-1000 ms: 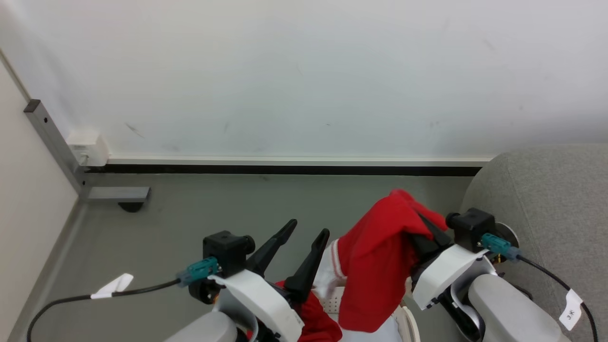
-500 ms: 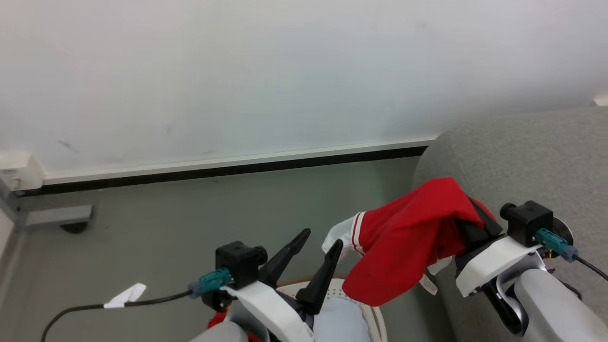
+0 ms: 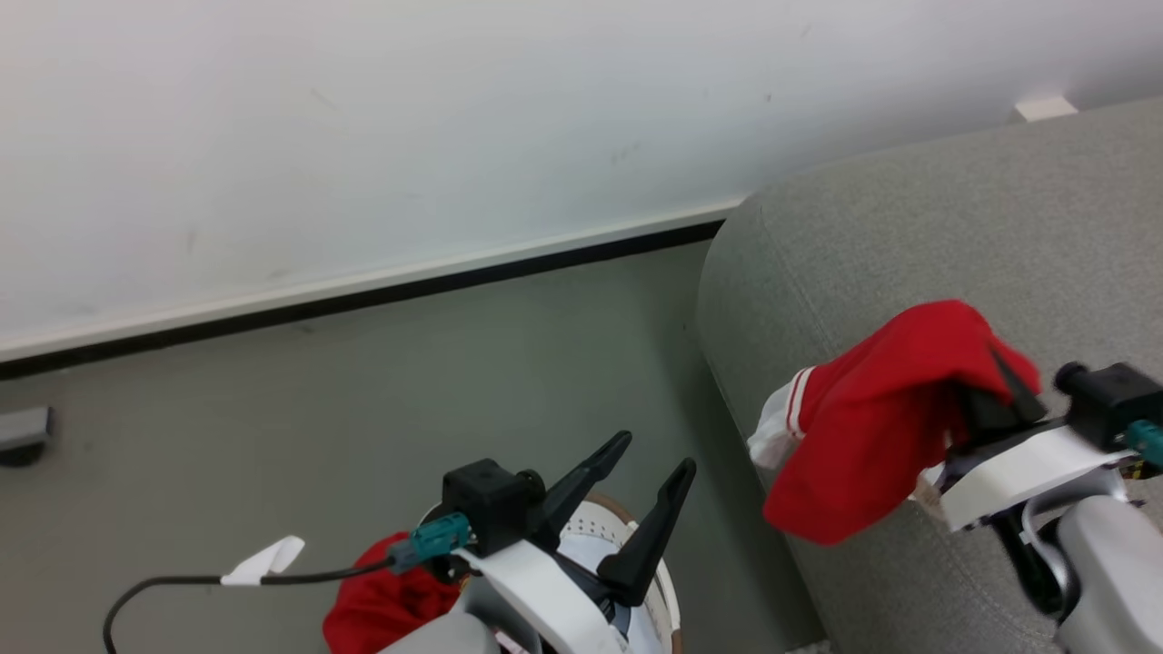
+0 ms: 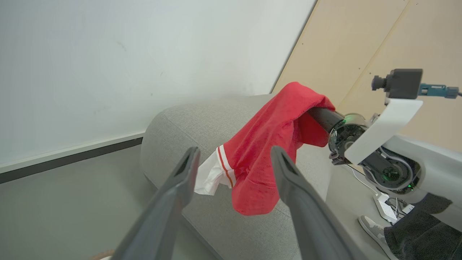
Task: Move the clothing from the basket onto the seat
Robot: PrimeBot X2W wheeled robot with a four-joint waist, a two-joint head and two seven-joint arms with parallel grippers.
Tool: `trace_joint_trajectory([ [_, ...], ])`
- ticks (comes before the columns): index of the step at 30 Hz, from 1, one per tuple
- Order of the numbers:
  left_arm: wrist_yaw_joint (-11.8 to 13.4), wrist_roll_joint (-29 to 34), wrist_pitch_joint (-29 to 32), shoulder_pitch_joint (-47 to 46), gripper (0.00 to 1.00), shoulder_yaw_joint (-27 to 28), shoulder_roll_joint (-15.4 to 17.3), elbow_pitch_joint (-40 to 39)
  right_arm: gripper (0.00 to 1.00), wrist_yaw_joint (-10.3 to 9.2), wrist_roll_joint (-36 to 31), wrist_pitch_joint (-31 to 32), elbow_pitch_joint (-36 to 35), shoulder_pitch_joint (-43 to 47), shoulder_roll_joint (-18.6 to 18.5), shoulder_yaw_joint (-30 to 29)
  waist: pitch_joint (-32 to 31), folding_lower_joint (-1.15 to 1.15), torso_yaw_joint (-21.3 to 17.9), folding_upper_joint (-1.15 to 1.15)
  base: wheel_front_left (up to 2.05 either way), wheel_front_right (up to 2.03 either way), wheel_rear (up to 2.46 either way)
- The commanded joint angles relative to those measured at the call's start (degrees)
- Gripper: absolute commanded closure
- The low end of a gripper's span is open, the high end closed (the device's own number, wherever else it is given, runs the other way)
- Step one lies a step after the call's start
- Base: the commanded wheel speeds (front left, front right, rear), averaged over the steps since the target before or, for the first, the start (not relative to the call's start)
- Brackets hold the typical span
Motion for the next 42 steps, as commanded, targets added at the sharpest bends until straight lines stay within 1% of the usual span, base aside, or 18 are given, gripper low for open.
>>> trace_joint_trajectory([
  [1,0.06,1.35,0.32,-0.94,0.0,-0.12,0.39,-0.5,1.0,-0.14,-0.83,-0.19,-0.61,0.21,-0.58,-2.45,1.93,0.0,-0.03,-0.01,0.0,0.0,0.0],
  [4,-0.27,2.03,1.04,-2.28,0.0,-0.59,0.77,-1.38,1.0,-0.13,-2.09,-0.2,-0.66,-1.06,-0.25,-6.65,4.82,0.0,0.73,-0.01,0.0,0.0,0.0],
  [6,-0.58,2.48,1.46,-3.02,0.0,-0.84,1.09,-1.69,1.0,-0.13,-2.98,-0.19,0.29,-2.26,-0.11,-8.15,6.58,0.0,1.47,-0.01,0.0,0.0,0.0],
  [10,-1.11,3.27,2.02,-4.84,0.0,-0.83,1.58,-2.63,1.0,-0.14,-2.87,0.37,2.42,-6.45,-0.09,-12.74,10.64,0.0,3.08,-0.01,0.0,0.0,0.0],
  [14,-1.95,4.67,2.98,-7.49,0.0,-0.66,2.95,-3.67,1.0,-0.14,-4.76,2.02,5.76,-13.38,-0.48,-18.01,15.95,0.0,4.87,-0.01,0.0,0.0,0.0],
  [18,-2.58,5.56,3.94,-10.5,0.0,-0.19,4.33,-5.05,1.0,-0.13,-7.22,3.25,9.96,-22.24,-1.11,-25.47,21.34,0.0,6.36,-0.01,0.0,0.0,0.0],
  [19,-2.58,5.56,3.94,-10.5,0.0,-0.19,4.33,-5.05,1.0,-0.13,-7.22,3.25,9.96,-22.24,-1.11,-25.47,21.34,0.0,6.36,-0.01,0.0,0.0,0.0],
  [20,-2.96,6.07,4.29,-11.8,0.0,0.08,4.96,-5.63,1.0,-0.13,-9.49,3.73,11.96,-26.72,-1.48,-29.39,23.71,0.0,7.1,-0.01,0.0,0.0,0.0],
  [21,-3.01,6.31,4.45,-12.42,0.0,0.29,5.21,-6.03,1.0,-0.14,-10.42,3.93,12.94,-29.17,-1.95,-31.79,24.9,0.0,7.51,-0.01,0.0,0.0,0.0],
  [22,-3.01,6.31,4.45,-12.42,0.0,0.29,5.21,-6.03,1.0,-0.14,-10.42,3.93,12.94,-29.17,-1.95,-31.79,24.9,0.0,7.51,-0.01,0.0,0.0,0.0],
  [25,-3.39,6.76,4.78,-13.98,0.0,0.72,5.84,-6.92,1.0,-0.14,-14.92,3.48,15.97,-35.09,-3.85,-40.5,27.89,0.0,8.72,-0.01,0.0,0.0,0.0],
  [29,-3.91,7.04,4.96,-15.54,0.0,1.26,6.72,-8.1,1.0,-0.13,-24.53,2.94,18.52,-40.71,-5.56,-52.81,32.01,0.0,10.1,-0.01,0.0,0.0,0.0],
  [33,-4.36,7.39,5.07,-16.26,0.0,1.41,7.67,-8.43,1.0,-0.14,-34.16,2.62,19.2,-41.8,-4.93,-63.75,34.76,0.0,11.1,-0.01,0.0,0.0,0.0],
  [36,-4.49,7.35,4.63,-16.03,0.0,1.63,8.6,-8.14,1.0,-0.13,-41.21,2.17,19.29,-38.63,-2.69,-70.92,35.36,0.0,11.39,-0.01,0.0,0.0,0.0],
  [38,-4.56,7.16,4.4,-15.63,0.0,1.78,8.95,-7.91,0.9,-0.14,-45.47,1.91,19.69,-36.39,-0.46,-74.87,35.19,0.0,11.24,-0.01,0.0,0.0,0.0],
  [41,-4.16,6.62,4.22,-14.97,0.0,2.05,9.42,-7.5,0.54,-0.14,-49.43,1.18,19.68,-34.26,2.82,-78.66,33.97,0.0,10.53,-0.01,0.0,0.0,0.0],
  [42,-4.0,6.55,4.07,-14.76,0.0,2.21,9.57,-7.42,0.09,-0.14,-50.7,0.84,19.85,-33.38,3.99,-79.47,33.35,0.0,10.21,-0.01,0.0,0.0,0.0],
])
